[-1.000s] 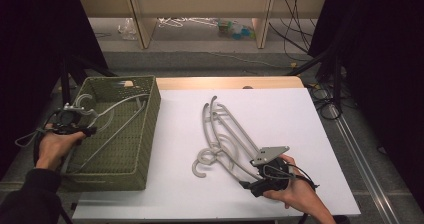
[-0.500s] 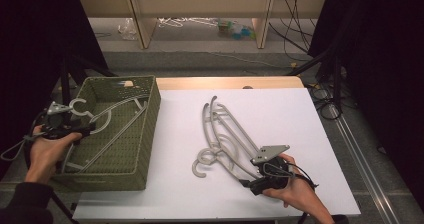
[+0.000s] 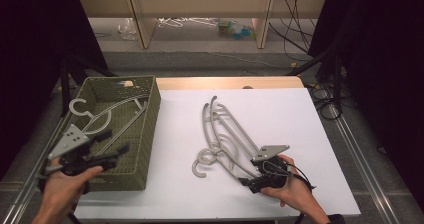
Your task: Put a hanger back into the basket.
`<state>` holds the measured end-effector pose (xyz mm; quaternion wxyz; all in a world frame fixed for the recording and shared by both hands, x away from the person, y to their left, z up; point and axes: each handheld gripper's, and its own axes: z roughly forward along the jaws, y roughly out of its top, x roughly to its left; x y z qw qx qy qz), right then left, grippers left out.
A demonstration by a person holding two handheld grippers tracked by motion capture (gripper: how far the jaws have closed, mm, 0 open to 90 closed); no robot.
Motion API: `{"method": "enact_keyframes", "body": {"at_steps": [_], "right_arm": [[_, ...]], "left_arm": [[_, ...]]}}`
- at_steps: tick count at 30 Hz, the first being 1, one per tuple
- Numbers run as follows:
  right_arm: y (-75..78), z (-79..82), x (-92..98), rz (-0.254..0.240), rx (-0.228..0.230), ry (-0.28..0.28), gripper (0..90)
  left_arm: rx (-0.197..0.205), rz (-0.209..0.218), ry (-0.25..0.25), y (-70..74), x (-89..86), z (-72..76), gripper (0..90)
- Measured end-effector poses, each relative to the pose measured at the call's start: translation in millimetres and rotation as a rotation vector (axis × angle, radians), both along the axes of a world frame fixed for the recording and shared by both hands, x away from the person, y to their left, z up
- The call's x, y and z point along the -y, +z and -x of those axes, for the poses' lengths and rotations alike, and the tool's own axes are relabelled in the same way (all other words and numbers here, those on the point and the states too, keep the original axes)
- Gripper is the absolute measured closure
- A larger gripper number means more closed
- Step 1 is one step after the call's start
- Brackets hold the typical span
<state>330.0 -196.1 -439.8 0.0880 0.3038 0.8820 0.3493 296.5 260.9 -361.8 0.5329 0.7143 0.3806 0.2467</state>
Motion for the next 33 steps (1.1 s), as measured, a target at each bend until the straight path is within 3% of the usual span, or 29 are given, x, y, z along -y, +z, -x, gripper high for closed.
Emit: {"method": "enact_keyframes", "body": {"at_steps": [3,5,9,12,15,18,20,28,30,31,33], "right_arm": [[-0.4,0.1,0.0,0.012,-0.001,0.003,25.5],[-0.6,0.9,0.2,0.012,0.000,0.000,25.5],[-0.8,0.2,1.7,0.010,0.002,-0.009,25.7],[-2.2,0.0,2.5,0.003,0.017,-0.022,25.7],[-1.6,0.2,0.6,-0.004,0.011,-0.035,25.7],[-1.2,0.1,-0.9,0.008,-0.003,-0.021,26.0],[-3.9,-1.4,-2.7,0.007,0.015,-0.025,26.5],[-11.8,-13.8,-8.4,0.082,-0.021,-0.038,35.5],[-15.9,-19.9,-8.6,0.095,-0.005,-0.054,39.3],[-14.7,-20.6,-8.5,0.105,-0.045,-0.061,41.2],[-15.9,-22.4,-9.9,0.120,-0.064,-0.082,43.9]], "left_arm": [[0.011,0.006,-0.072,-8.1,23.2,2.3,21.3],[0.009,-0.012,-0.118,-14.0,35.1,2.8,20.3],[-0.017,0.021,-0.146,-26.6,57.2,9.7,18.4],[0.041,0.011,-0.179,-31.9,65.2,12.5,18.4],[0.031,0.012,-0.196,-39.7,74.9,20.6,18.1],[0.048,-0.010,-0.230,-48.6,82.8,25.4,17.7],[0.024,-0.018,-0.268,-53.0,87.3,27.4,16.9],[0.010,-0.020,-0.295,-64.5,99.3,31.7,16.9],[0.021,-0.031,-0.299,-65.6,100.2,32.4,17.0],[0.023,-0.029,-0.300,-65.9,100.3,32.6,17.0],[0.027,-0.023,-0.301,-67.2,100.3,32.9,17.0]]}}
